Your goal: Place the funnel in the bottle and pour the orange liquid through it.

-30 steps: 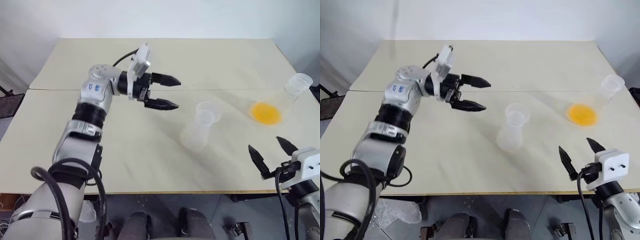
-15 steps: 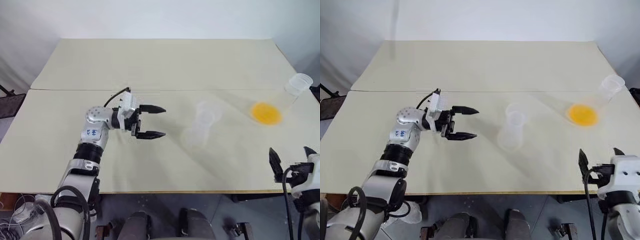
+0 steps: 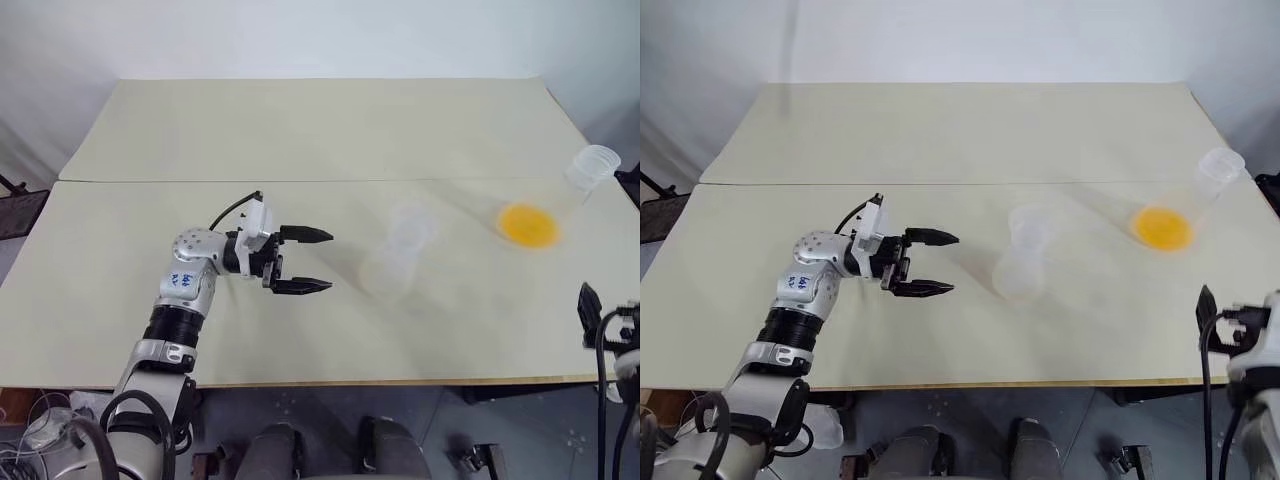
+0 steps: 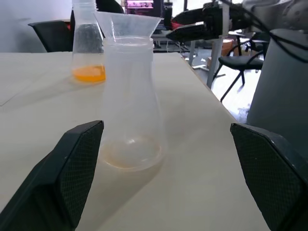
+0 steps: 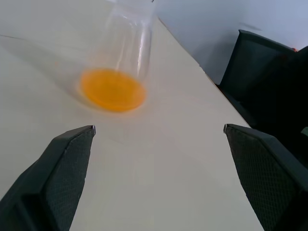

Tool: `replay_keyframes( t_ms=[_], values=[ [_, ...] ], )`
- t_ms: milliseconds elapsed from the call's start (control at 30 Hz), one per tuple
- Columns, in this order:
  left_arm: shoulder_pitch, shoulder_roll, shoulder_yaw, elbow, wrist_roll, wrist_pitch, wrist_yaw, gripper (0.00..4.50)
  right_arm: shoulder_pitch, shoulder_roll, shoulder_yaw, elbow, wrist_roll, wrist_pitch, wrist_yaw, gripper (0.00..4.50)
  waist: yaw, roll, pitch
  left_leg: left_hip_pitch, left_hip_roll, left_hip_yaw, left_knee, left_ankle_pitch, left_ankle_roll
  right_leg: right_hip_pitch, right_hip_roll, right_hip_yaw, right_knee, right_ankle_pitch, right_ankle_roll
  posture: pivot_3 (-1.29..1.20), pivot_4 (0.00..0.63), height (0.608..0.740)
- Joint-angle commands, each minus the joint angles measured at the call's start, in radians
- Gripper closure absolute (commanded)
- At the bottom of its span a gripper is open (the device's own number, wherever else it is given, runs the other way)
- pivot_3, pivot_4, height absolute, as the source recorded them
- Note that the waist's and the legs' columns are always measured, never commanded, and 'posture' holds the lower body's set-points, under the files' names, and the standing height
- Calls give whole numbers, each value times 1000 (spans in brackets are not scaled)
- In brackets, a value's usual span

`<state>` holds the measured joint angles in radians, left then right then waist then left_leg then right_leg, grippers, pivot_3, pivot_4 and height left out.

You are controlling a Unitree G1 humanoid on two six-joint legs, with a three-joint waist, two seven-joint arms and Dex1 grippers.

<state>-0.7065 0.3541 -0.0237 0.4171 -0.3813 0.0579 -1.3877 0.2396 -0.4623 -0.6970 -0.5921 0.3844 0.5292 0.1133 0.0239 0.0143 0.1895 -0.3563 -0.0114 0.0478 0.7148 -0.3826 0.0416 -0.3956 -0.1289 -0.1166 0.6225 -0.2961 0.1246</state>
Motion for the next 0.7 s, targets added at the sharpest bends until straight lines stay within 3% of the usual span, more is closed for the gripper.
replay_keyframes(
  t_ms=[33, 267, 700],
  values=[
    [48, 27, 28, -129, -49, 48, 26, 21, -86, -70, -28, 99, 0, 12, 15, 0, 0, 0, 0, 0, 0, 0, -1, 0, 0, 0, 0, 1, 0, 0, 0, 0, 150, 740],
    [143, 27, 49, -269, -94, 106, 110, 21, -279, -191, 52, 323, -2, 4, 125, 0, 1, 1, 0, 0, 0, -1, 0, 0, 0, 1, -1, 4, 0, 0, 0, 0, 150, 740],
    [228, 40, 51, -401, -133, 168, 191, 21, -549, -264, 121, 646, -27, -116, 213, 0, -2, 1, 0, 0, 0, 0, 0, 0, 0, 1, -1, 5, -1, 0, 1, 0, 150, 740]
  ],
)
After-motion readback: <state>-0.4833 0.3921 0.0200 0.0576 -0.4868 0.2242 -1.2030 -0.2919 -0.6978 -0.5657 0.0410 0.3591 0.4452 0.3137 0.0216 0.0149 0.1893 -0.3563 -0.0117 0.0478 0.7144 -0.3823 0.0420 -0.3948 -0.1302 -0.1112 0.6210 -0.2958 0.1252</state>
